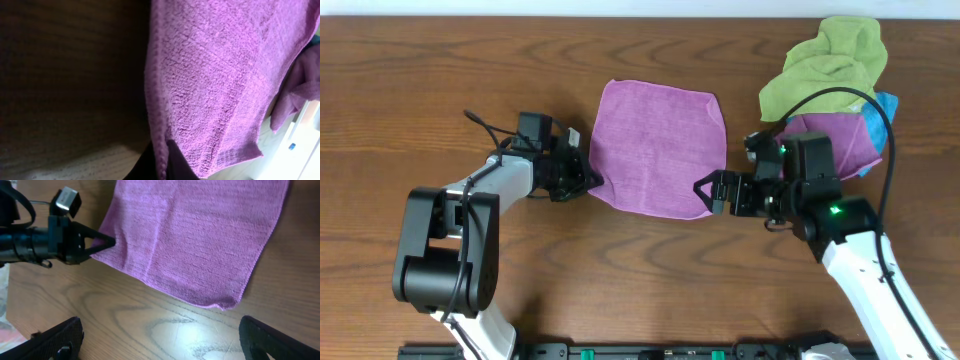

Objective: Fold the cloth
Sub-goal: 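Grasp the left and right edges of the purple cloth with both grippers, then fold the near half of the purple cloth up over the far half with both grippers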

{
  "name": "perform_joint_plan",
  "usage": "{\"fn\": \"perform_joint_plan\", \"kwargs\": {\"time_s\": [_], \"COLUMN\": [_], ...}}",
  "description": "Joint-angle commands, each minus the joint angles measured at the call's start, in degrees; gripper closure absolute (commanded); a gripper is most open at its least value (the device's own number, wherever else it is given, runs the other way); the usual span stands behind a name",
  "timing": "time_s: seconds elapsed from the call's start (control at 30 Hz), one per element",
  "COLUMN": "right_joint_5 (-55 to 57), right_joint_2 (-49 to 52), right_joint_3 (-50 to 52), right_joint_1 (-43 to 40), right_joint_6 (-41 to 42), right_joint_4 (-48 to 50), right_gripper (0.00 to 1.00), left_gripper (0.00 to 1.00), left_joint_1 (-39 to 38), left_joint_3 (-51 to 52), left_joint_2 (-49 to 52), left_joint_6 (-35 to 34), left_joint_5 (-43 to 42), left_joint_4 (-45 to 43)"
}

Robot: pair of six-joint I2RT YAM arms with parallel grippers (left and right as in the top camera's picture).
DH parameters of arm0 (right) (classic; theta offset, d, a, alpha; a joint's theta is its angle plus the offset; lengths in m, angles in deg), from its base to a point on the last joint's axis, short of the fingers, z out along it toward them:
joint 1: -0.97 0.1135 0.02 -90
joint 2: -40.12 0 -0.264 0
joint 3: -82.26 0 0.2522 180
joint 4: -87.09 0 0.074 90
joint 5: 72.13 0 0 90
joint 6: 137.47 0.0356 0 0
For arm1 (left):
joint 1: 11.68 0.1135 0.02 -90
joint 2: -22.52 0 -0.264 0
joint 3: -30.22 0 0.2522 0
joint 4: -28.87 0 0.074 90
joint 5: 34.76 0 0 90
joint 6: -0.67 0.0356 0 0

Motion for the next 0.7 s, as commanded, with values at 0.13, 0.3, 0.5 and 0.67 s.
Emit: {"fn": "perform_joint_plan", "kwargs": {"time_s": [0.13, 0.3, 0.5, 0.67], "right_joint_5": [0.2, 1.7, 6.5, 6.3], "right_joint_2": [1.9, 2.0, 3.7, 10.9], "right_joint_3": [10.6, 19.5, 23.0, 23.5], "right_joint_1": [-0.5, -0.5, -0.5, -0.4], "right_joint_6": [7.9, 15.4, 20.4, 24.3], "right_joint_4": [7.4, 18.2, 24.1, 31.5], "right_gripper": [0.01, 0.01, 0.05, 0.08], "left_gripper": [0.94, 0.94, 0.94, 0.94], "left_joint_1": [-0.1, -0.1, -0.1, -0.1], "left_joint_3": [-0.8, -0.8, -0.8, -0.8], "left_joint_2": [0.6, 0.6, 0.6, 0.6], "left_joint_6": [2.6, 8.7, 10.8, 10.8], "left_joint_5": [-0.3, -0.3, -0.3, -0.3], "left_joint_4": [3.0, 10.5, 13.5, 13.9]}}
